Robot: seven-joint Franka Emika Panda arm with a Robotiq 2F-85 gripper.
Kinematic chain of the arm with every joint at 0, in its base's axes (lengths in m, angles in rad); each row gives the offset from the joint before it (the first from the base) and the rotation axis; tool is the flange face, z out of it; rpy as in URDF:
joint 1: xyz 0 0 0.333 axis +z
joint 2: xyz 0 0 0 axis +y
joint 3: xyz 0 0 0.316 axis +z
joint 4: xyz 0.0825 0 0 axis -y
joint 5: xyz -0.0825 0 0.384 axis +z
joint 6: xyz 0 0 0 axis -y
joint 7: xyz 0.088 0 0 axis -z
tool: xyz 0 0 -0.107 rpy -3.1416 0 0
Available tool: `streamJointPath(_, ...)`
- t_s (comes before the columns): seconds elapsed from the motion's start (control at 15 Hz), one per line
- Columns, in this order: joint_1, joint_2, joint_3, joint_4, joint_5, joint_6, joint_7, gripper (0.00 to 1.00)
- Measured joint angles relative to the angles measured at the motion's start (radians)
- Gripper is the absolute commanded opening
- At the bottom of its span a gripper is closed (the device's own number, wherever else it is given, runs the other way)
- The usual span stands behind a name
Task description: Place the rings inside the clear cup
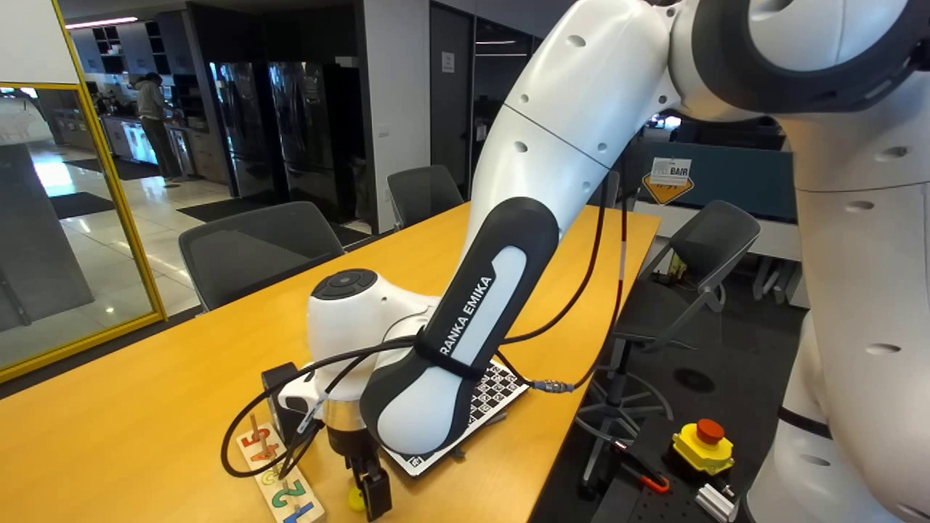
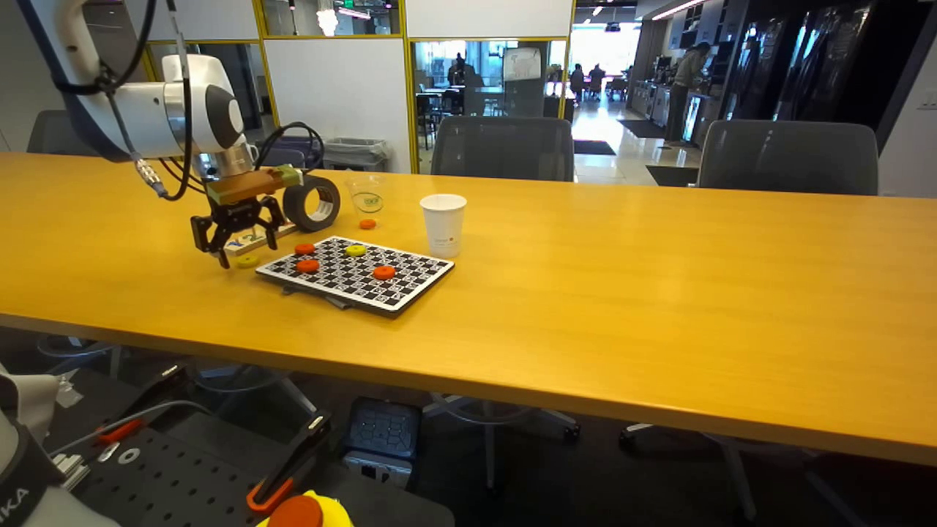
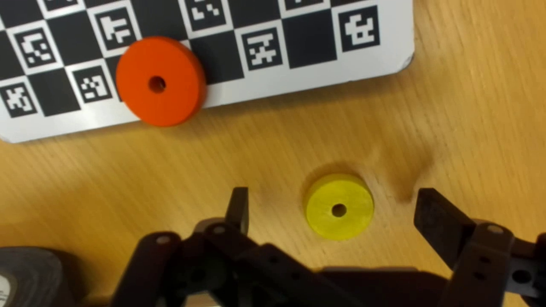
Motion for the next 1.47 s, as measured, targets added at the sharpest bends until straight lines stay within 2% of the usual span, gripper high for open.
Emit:
streamJointPath(0.07,0.000,0.001,0.000,0.001,0.000,-0.002,0.000,1.00)
streamJointPath(0.13,0.000,0.004,0.000,0.003,0.000,-0.004,0.000,0.80)
streamJointPath(0.67,-0.002,0.017,0.004,0.023,0.000,-0.007,-0.006,0.21)
streamJointPath(1.13,-0.010,0.013,0.007,0.029,0.007,-0.027,-0.009,0.21)
streamJointPath(1.47,-0.060,-0.062,0.007,0.031,0.043,-0.104,-0.014,0.21)
